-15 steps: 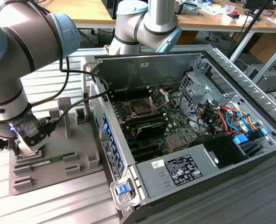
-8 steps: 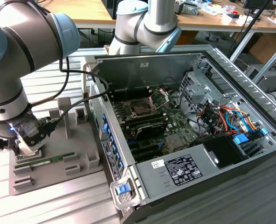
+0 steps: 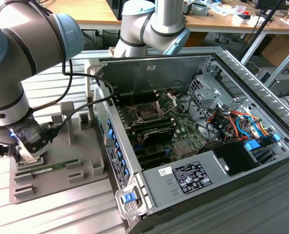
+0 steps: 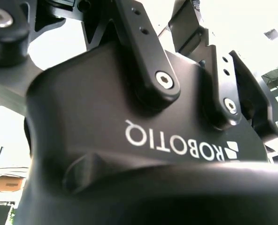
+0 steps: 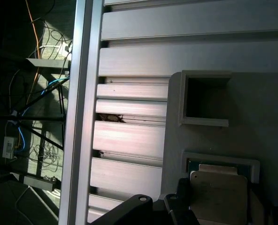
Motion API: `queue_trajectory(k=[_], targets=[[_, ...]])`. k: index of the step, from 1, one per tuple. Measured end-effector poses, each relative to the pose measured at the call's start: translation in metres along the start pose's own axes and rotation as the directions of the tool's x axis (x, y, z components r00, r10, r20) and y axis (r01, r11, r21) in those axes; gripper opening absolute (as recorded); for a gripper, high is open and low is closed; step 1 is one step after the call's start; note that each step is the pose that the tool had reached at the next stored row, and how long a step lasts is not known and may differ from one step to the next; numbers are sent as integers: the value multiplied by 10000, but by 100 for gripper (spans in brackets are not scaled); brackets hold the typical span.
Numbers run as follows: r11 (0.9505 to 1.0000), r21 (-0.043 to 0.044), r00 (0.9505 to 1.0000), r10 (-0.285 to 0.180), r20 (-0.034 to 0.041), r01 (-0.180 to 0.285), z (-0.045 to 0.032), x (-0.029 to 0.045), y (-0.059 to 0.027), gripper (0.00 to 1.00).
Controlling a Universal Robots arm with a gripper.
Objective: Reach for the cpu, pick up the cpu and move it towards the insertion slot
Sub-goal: 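Pick up the cpu and move it towards the insertion slot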
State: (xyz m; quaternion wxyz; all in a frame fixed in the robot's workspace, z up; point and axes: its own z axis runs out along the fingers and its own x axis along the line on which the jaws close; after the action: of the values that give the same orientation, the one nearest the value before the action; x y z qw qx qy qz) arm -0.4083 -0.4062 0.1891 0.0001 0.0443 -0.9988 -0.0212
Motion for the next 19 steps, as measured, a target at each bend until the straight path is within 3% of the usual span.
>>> queue_trajectory(k=[19], targets=[[10000, -1, 10000, 0, 2, 0, -38, 0, 2, 55]])
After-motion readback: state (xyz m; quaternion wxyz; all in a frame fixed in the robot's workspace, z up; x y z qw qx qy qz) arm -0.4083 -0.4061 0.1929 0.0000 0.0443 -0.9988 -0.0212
